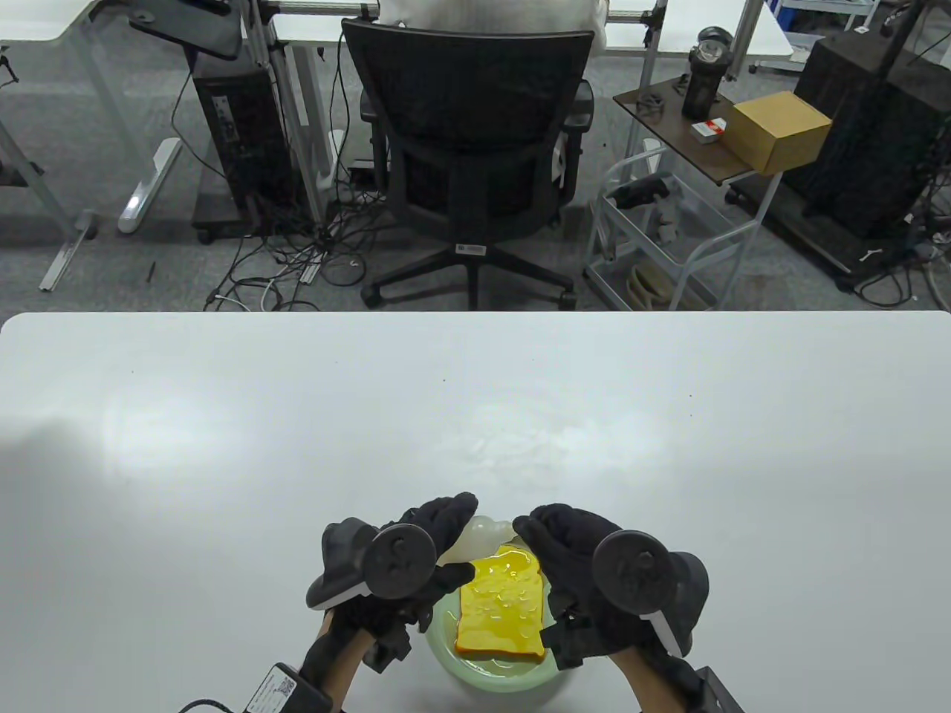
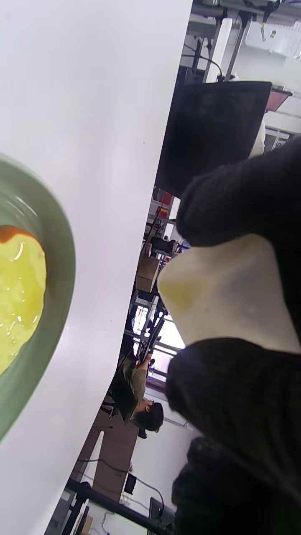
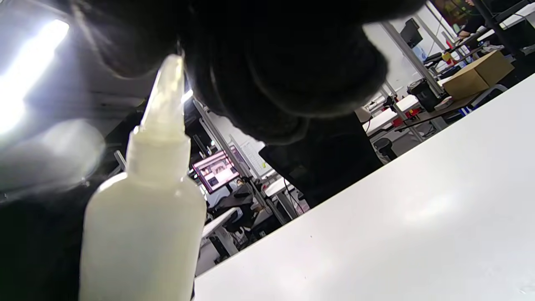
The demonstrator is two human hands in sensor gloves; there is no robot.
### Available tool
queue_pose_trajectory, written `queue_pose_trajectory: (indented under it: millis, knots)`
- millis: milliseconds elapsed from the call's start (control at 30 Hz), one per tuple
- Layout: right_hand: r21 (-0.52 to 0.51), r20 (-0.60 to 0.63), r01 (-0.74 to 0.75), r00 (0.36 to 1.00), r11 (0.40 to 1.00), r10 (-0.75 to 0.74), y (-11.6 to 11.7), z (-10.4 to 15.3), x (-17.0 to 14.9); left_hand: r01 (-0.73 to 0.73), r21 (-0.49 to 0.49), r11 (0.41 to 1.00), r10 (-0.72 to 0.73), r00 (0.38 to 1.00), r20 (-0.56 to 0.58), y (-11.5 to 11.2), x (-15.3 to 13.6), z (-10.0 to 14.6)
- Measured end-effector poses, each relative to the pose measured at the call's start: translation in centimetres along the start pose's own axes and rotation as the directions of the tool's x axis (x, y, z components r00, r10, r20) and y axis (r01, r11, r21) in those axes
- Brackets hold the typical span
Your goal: Squeeze honey bottle to draw zigzag on toast
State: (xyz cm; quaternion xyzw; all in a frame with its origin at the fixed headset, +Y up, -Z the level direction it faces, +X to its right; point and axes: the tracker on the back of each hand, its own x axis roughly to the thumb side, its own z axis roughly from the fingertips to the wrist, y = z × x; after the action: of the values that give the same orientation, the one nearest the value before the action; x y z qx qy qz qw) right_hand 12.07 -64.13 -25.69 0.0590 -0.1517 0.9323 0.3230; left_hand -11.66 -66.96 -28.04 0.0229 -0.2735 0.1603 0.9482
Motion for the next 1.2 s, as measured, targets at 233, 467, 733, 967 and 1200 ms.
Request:
queue_pose_trajectory:
  millis: [233, 467, 733, 967, 1200]
  knots:
    - [0.139, 0.018, 0.127, 0.991, 0.982, -0.130, -0.20, -0.45, -0.25, -0.039, -0.011, 0.999, 0.039, 0.999, 0.009, -0.06, -0.45, -0.01]
    - [-0.020, -0.011, 0.100, 0.995, 0.995, -0.100, -0.80, -0.18, -0.73, -0.047, 0.006, 0.999, 0.047, 0.999, 0.012, 0.25, -0.35, 0.14]
    - [0.082, 0.005, 0.098, 0.995, 0.992, -0.099, -0.33, -0.33, -0.47, -0.020, 0.000, 1.000, 0.020, 0.999, 0.025, 0.25, 0.16, 0.16]
    - [0.089, -0.023, 0.130, 0.991, 0.987, -0.128, -0.69, -0.48, -0.97, -0.004, 0.006, 1.000, 0.004, 1.000, 0.015, 0.19, -0.08, 0.16]
    - [0.035, -0.020, 0.055, 0.998, 0.998, -0.054, -0.14, -0.20, -0.50, 0.026, 0.012, 1.000, -0.026, 0.999, 0.027, 0.13, 0.36, 0.16]
